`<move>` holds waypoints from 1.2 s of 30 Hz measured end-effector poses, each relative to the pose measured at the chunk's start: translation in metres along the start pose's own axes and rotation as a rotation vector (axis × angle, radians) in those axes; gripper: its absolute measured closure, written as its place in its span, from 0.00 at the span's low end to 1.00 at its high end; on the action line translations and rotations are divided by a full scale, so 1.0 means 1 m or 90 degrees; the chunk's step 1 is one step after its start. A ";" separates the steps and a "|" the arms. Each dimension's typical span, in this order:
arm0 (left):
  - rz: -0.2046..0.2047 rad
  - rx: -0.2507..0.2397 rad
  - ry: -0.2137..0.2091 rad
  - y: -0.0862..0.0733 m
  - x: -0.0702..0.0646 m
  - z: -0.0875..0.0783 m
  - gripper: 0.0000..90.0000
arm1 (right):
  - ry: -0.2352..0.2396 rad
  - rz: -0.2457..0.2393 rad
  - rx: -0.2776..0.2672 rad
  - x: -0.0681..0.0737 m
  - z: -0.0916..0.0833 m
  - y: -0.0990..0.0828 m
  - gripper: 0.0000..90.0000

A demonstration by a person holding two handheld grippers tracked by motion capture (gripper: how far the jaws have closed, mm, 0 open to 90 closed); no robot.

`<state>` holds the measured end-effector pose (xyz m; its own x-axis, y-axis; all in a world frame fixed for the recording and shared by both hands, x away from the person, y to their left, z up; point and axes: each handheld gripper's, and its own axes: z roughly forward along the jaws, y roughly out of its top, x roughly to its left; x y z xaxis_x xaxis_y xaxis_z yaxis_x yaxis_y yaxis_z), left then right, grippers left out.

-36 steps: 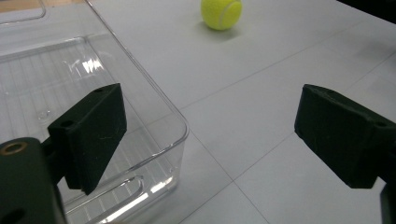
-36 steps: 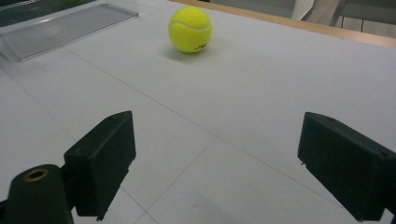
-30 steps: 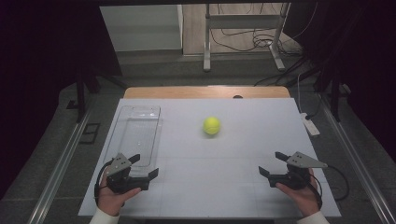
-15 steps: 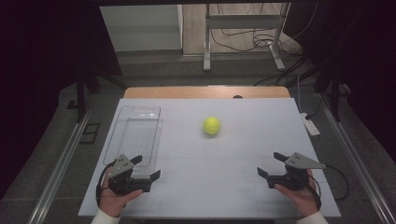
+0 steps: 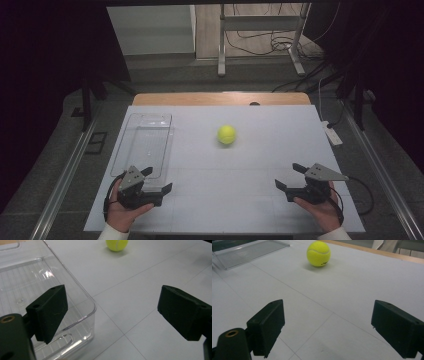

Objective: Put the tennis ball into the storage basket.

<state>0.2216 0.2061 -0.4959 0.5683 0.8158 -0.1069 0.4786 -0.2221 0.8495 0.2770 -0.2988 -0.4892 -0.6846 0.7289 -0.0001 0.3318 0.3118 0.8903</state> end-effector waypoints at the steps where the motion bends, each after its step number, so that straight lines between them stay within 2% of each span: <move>1: 0.000 0.002 0.000 0.000 0.000 0.000 0.11 | 0.002 -0.003 0.001 0.000 0.001 0.000 0.13; 7: -0.005 0.003 0.003 0.002 -0.001 0.002 0.12 | 0.011 -0.006 -0.002 0.001 0.001 0.000 0.13; 18: -0.002 0.002 -0.008 0.012 -0.006 0.000 0.12 | 0.005 -0.007 0.000 0.000 0.001 0.000 0.13; 24: -0.007 0.003 -0.008 0.019 -0.005 0.000 0.12 | 0.004 -0.007 0.001 0.000 0.001 0.000 0.13; 36: 0.007 0.017 -0.027 0.032 -0.010 0.009 0.13 | 0.003 -0.008 0.003 -0.001 0.002 -0.001 0.13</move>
<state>0.2372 0.1856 -0.4725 0.6009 0.7903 -0.1202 0.4899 -0.2452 0.8366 0.2784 -0.2985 -0.4908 -0.6913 0.7225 -0.0088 0.3270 0.3237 0.8878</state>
